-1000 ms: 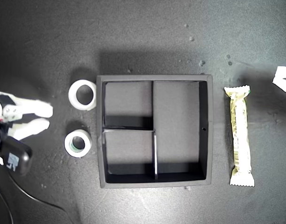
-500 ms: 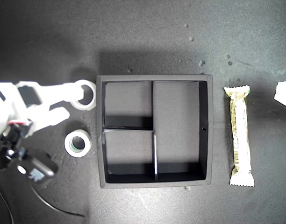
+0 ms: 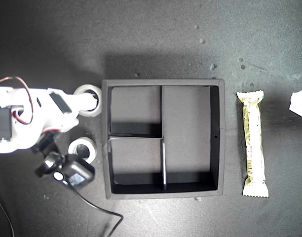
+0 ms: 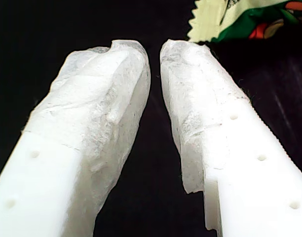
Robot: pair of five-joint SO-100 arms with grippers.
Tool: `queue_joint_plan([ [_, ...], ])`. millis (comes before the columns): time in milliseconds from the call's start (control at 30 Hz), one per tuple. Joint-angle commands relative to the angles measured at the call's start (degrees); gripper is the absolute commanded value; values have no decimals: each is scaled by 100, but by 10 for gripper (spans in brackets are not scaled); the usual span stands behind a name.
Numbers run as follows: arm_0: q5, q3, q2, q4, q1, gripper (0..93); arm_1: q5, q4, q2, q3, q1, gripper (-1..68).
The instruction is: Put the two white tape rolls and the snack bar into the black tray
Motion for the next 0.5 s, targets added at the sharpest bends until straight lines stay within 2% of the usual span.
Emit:
queue_joint_plan([
  [0,-105,-439,-404,53,-53,150,-70,-193,44,26,-26,22],
  [167,-237,-817,-1134,132,-360,29,-545,-299,-26,-202,-26,90],
  [333,-185,-1055,-1081,598,-659,1,-940,-229,-26,-650,-88,132],
  [467,-9,-1397,-580,1187,-765,1,-729,-325,-26,-1046,290,135],
])
